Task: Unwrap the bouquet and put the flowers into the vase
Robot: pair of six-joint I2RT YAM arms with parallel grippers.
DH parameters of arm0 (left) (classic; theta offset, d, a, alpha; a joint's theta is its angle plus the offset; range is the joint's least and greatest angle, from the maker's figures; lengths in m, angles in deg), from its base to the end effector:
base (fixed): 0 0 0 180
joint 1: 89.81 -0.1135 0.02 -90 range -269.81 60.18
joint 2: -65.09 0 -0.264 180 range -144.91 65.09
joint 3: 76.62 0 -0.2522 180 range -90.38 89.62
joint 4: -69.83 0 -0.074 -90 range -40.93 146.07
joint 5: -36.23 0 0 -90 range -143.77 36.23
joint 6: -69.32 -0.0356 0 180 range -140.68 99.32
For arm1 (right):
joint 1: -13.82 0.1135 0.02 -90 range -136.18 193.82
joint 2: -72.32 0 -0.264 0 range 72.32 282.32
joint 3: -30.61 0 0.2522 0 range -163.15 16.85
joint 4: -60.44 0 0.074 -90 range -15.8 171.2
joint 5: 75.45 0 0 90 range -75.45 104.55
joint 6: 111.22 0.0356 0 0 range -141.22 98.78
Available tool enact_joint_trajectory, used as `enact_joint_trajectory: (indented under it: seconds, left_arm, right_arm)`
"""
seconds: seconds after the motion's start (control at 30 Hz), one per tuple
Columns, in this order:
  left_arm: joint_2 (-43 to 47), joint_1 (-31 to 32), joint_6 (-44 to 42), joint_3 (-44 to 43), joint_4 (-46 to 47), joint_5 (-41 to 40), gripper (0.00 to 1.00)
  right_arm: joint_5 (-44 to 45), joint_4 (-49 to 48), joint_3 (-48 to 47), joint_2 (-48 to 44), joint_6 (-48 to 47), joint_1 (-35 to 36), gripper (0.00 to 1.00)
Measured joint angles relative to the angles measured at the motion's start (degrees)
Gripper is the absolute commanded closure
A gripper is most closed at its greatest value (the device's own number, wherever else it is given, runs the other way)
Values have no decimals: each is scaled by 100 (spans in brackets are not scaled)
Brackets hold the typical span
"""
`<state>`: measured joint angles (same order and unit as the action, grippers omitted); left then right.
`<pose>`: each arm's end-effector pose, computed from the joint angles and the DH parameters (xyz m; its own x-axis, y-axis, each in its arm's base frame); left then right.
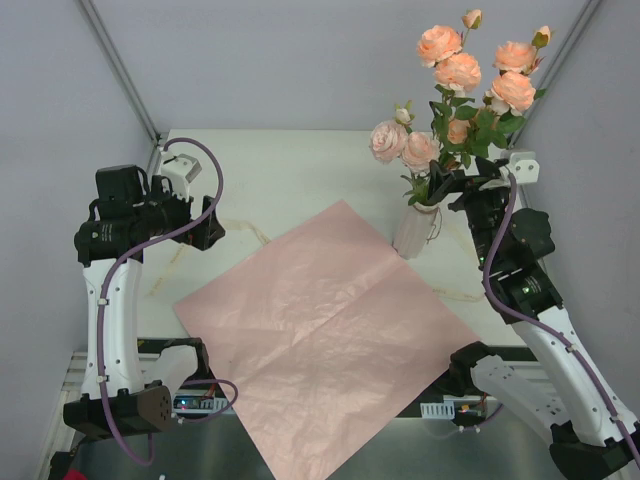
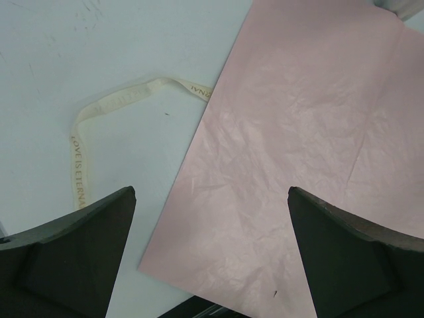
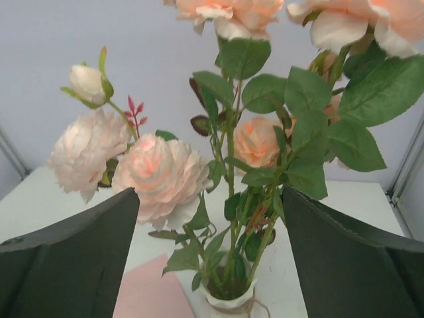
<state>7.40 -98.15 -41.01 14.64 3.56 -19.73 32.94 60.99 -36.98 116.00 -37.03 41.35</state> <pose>0.1805 0.0063 0.4070 -0.4196 0.2295 -0.8782 0.5098 0.8601 -0.0189 0.1458 0.0633 0.4408 0.3878 -0.0894 -0.9174 -0.0791 0.9884 -0.1298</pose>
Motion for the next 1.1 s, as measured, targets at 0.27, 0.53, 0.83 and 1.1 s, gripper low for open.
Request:
enact_joint_trajectory:
  seconds: [0.27,0.53,0.83,1.1]
  left_arm:
    - [-31,0,181,2,50,0,1]
    - [-26,0,415,210,216,-59,1]
    - [-192,144,608,516,417,15,1]
    - [-492,800,638,798,997,-409,1]
  right_arm:
    - [-785,2017,-387,61,363,149,4]
    - [-1427,3335,-876,341,557,396,4]
    - [-1445,3606,-898,938,782,1318,4]
    - [-874,3521,-1021,2151,879,2413,4]
